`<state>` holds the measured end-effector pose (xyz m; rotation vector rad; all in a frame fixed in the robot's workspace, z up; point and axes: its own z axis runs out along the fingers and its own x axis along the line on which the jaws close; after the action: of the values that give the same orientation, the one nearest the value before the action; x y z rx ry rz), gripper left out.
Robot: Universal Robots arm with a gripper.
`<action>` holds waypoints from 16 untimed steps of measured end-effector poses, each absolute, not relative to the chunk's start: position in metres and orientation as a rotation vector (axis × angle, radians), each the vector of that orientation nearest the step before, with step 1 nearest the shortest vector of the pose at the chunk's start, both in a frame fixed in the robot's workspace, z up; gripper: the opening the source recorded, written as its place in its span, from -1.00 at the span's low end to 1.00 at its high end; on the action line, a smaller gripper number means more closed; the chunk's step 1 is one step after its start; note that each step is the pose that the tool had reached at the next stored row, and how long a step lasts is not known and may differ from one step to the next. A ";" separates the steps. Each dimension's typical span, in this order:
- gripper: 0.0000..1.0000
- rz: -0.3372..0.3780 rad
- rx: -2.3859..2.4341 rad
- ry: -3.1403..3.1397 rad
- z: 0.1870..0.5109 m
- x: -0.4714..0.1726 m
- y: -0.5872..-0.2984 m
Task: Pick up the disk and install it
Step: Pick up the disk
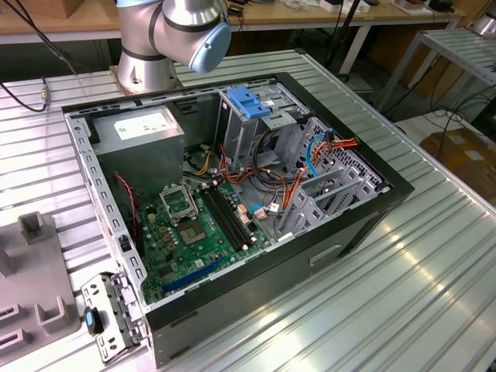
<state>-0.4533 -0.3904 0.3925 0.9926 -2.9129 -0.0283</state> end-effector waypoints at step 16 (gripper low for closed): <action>-0.79 0.018 1.268 -2.863 0.387 -0.453 -0.382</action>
<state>-0.4533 -0.3817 0.3866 1.2683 -2.8633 0.0177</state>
